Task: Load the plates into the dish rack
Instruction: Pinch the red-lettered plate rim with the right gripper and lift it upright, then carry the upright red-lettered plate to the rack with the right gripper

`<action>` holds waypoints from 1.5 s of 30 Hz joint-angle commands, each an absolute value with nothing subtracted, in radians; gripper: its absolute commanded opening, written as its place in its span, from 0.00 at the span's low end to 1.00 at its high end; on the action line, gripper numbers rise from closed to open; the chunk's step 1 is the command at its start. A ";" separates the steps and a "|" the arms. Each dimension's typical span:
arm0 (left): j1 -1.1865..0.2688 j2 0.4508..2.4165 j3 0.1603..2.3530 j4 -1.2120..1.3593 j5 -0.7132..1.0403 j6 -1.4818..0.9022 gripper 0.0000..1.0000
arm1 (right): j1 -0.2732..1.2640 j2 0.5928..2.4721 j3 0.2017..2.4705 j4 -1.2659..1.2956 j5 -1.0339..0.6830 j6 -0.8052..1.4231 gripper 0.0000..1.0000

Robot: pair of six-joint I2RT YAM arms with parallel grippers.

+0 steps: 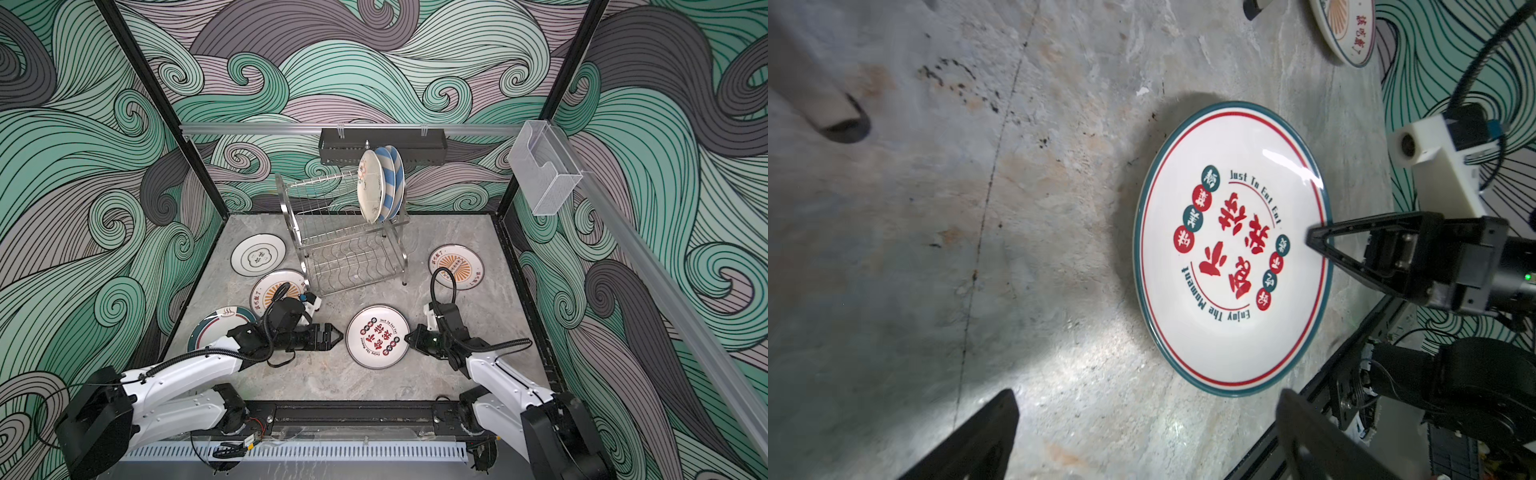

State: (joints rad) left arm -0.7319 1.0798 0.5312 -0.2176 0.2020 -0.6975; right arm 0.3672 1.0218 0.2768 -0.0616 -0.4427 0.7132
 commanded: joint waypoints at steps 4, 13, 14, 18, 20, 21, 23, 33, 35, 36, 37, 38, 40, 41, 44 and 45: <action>-0.726 0.959 0.671 -0.500 0.086 -0.616 0.99 | 0.368 0.970 0.322 -0.177 -0.436 0.660 0.00; -0.472 0.748 0.751 -0.678 0.171 -0.513 0.99 | 0.391 0.835 0.512 -0.276 -0.482 0.617 0.00; -0.436 0.744 0.756 -0.698 0.188 -0.487 0.99 | 0.401 0.839 0.555 -0.299 -0.475 0.610 0.00; -0.346 0.753 0.752 -0.720 0.262 -0.437 0.98 | 0.459 0.872 0.739 -0.367 -0.425 0.565 0.00; -0.337 0.759 0.750 -0.699 0.309 -0.434 0.99 | 0.492 0.896 0.837 -0.412 -0.382 0.542 0.00; -0.332 0.761 0.751 -0.690 0.330 -0.434 0.99 | 0.506 0.912 0.891 -0.431 -0.362 0.533 0.00; -0.327 0.760 0.752 -0.683 0.359 -0.434 0.99 | 0.533 0.944 0.989 -0.443 -0.334 0.531 0.00; -0.323 0.745 0.732 -0.650 0.432 -0.422 0.99 | 0.633 1.227 1.575 -0.615 -0.046 0.440 0.00; -0.323 0.745 0.727 -0.647 0.431 -0.418 0.99 | 0.662 1.276 1.673 -0.618 0.056 0.414 0.00; -0.321 0.744 0.724 -0.644 0.432 -0.419 0.99 | 0.676 1.302 1.721 -0.624 0.101 0.394 0.00; -0.321 0.745 0.725 -0.643 0.435 -0.419 0.99 | 0.690 1.335 1.776 -0.634 0.166 0.374 0.00; -0.317 0.746 0.725 -0.643 0.441 -0.419 0.99 | 0.701 1.362 1.824 -0.642 0.210 0.358 0.00; -0.317 0.744 0.722 -0.641 0.446 -0.419 0.99 | 0.728 1.430 1.937 -0.664 0.318 0.316 0.00; -0.316 0.742 0.719 -0.640 0.446 -0.420 0.99 | 0.744 1.457 1.979 -0.670 0.374 0.292 0.00; -0.316 0.738 0.716 -0.635 0.446 -0.422 0.99 | 0.793 1.547 2.105 -0.677 0.576 0.204 0.00; -0.316 0.738 0.715 -0.634 0.446 -0.422 0.99 | 0.810 1.579 2.154 -0.682 0.644 0.170 0.00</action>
